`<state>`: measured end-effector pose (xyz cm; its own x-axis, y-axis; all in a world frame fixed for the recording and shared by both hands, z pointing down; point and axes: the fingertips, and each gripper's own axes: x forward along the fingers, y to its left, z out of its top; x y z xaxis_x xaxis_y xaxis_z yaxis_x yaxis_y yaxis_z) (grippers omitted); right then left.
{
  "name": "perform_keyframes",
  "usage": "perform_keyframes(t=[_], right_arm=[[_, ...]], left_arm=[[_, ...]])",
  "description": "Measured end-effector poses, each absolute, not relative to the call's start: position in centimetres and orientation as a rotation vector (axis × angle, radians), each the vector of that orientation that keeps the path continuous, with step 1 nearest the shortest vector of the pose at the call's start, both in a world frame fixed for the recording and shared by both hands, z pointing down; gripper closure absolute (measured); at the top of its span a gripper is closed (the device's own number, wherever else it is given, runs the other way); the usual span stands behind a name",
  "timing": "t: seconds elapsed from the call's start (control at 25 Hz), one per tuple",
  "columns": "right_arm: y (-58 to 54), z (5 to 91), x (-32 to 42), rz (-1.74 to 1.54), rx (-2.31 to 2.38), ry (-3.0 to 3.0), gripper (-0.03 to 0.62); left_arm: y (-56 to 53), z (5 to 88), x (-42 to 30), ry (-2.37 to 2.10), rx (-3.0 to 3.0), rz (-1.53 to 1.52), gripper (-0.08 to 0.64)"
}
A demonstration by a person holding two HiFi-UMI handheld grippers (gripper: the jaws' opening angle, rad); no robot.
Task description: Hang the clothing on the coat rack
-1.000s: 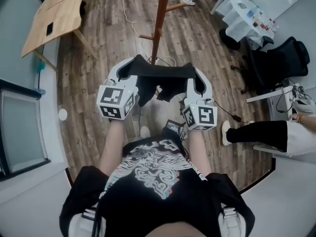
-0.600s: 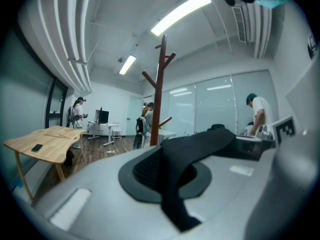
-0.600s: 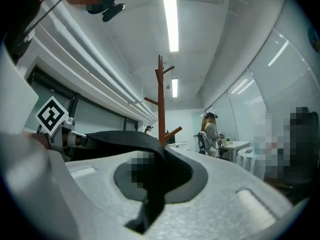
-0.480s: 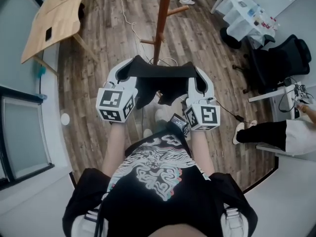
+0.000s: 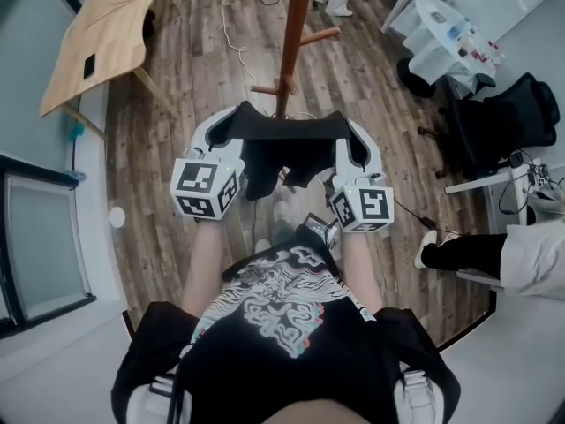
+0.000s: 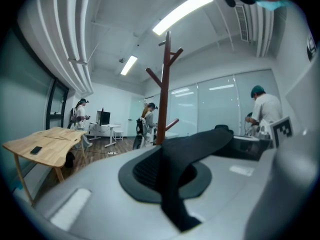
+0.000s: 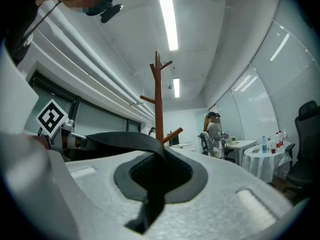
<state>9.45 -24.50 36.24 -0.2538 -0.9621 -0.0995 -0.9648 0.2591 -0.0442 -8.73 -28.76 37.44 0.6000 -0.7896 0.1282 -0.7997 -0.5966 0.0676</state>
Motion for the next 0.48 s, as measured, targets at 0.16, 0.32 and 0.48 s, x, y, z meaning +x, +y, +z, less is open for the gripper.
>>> perform_keyframes(t=[0.16,0.32,0.48], right_arm=[[-26.0,35.7,9.6,0.052,-1.824,2.413,0.578],[-27.7,35.6,9.6,0.049,-1.815,2.416,0.578],[-29.6,35.7,10.4,0.041,-1.794,2.427,0.578]], left_arm=[[-30.1,37.1,-8.7,-1.358,2.712,0.134,0.552],[-31.9,37.4,-8.6,-1.358,2.71,0.143,0.552],[-33.4,37.7,-7.9,-1.358,2.709,0.157,0.552]])
